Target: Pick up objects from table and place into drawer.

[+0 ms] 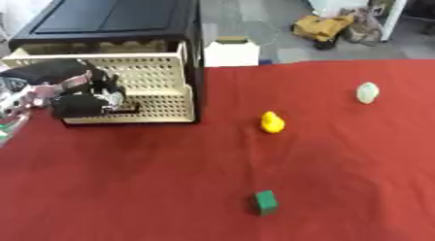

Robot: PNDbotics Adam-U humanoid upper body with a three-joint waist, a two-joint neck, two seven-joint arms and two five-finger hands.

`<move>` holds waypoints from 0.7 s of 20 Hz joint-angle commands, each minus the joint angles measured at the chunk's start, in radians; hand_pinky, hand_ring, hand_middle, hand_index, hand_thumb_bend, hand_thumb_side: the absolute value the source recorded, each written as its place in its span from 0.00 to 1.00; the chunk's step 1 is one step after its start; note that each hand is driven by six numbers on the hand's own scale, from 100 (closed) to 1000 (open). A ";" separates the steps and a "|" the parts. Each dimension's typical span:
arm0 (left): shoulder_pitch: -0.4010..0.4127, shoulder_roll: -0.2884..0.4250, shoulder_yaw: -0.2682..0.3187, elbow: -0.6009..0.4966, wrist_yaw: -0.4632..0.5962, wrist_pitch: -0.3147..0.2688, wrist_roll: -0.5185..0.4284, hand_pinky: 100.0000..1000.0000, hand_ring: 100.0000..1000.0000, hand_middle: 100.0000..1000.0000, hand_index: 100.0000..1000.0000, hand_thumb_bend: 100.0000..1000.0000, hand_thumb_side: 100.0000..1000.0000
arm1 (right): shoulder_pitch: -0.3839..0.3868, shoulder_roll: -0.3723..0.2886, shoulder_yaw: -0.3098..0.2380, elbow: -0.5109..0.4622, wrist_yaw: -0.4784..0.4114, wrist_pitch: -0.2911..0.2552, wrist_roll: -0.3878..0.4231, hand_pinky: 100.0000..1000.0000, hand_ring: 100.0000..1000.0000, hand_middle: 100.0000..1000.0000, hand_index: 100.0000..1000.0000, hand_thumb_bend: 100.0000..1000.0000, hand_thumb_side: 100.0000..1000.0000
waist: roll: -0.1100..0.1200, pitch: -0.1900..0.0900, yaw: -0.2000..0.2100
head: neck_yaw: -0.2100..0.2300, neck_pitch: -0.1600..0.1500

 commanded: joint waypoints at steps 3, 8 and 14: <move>-0.034 0.003 0.016 0.024 -0.021 -0.004 0.033 0.46 0.65 0.62 0.90 0.00 1.00 | -0.006 -0.018 -0.015 -0.017 -0.005 -0.002 0.003 0.72 0.73 0.60 0.77 0.00 0.53 | -0.002 -0.013 -0.001 | 0.000 -0.014; -0.046 -0.011 0.016 0.046 -0.021 -0.009 0.050 0.46 0.64 0.64 0.90 0.00 1.00 | -0.006 -0.018 -0.016 -0.017 -0.004 -0.002 0.004 0.73 0.73 0.59 0.77 0.00 0.53 | -0.001 -0.010 0.000 | -0.001 -0.015; -0.052 -0.019 0.019 0.055 -0.018 -0.007 0.061 0.46 0.63 0.64 0.91 0.00 1.00 | -0.006 -0.017 -0.016 -0.017 -0.005 -0.001 0.005 0.73 0.73 0.59 0.77 0.00 0.52 | 0.000 -0.009 0.002 | -0.002 -0.015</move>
